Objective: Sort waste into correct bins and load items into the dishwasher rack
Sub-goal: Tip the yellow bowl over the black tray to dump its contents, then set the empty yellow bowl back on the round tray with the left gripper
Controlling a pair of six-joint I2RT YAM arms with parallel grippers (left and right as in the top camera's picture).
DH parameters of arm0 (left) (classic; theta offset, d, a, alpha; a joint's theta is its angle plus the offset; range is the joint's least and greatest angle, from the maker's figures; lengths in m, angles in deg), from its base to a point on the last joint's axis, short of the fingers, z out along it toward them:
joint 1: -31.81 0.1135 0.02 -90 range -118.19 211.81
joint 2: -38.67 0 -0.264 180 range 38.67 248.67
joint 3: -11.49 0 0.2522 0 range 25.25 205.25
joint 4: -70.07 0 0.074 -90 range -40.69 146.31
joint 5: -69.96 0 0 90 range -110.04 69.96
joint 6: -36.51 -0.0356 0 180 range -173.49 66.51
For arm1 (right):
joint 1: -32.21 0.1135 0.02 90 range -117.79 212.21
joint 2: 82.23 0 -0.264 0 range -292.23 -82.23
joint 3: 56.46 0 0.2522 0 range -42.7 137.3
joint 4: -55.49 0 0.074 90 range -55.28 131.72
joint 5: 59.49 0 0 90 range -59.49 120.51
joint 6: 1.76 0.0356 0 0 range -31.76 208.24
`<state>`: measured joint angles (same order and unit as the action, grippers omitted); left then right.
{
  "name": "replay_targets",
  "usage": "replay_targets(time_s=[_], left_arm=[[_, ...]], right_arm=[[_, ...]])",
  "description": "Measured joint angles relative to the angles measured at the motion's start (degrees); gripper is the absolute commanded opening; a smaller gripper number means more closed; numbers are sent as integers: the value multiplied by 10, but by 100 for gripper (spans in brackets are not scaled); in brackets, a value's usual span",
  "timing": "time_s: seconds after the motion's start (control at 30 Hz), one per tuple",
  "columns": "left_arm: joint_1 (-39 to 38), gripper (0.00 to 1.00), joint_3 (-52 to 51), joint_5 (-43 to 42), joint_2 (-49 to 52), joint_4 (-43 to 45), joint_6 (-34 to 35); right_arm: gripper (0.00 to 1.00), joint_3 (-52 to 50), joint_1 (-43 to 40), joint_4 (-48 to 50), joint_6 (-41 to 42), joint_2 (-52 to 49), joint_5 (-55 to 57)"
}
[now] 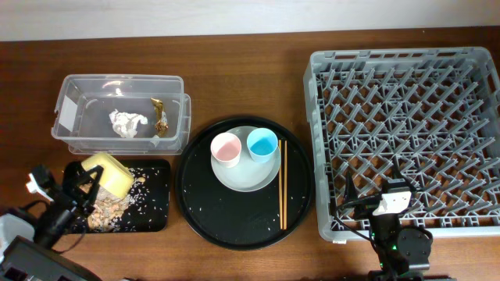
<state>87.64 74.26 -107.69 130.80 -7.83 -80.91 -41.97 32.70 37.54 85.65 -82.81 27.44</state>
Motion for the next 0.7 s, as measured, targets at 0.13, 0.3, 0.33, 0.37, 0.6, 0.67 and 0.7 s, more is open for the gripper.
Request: replay_targets(time_s=[0.13,0.3,0.33,0.37,0.6,0.67,0.7], left_arm=[[-121,1,163,35,3,-85,2],[-408,0,301,340,3,-17,207],[-472,0,303,425,3,-11,246],[-554,0,304,509,3,-8,276],[-927,0,305,849,3,-51,464],[-973,0,305,893,3,-80,501],[-981,1,304,902,3,-80,513]], right_arm=[[98,0,0,0,0,0,0],[98,0,0,0,0,0,0],[98,0,0,0,0,0,0],[98,0,0,0,0,-1,0],[98,0,0,0,0,0,0],[98,0,0,0,0,-1,0],[99,0,0,0,0,0,0]])
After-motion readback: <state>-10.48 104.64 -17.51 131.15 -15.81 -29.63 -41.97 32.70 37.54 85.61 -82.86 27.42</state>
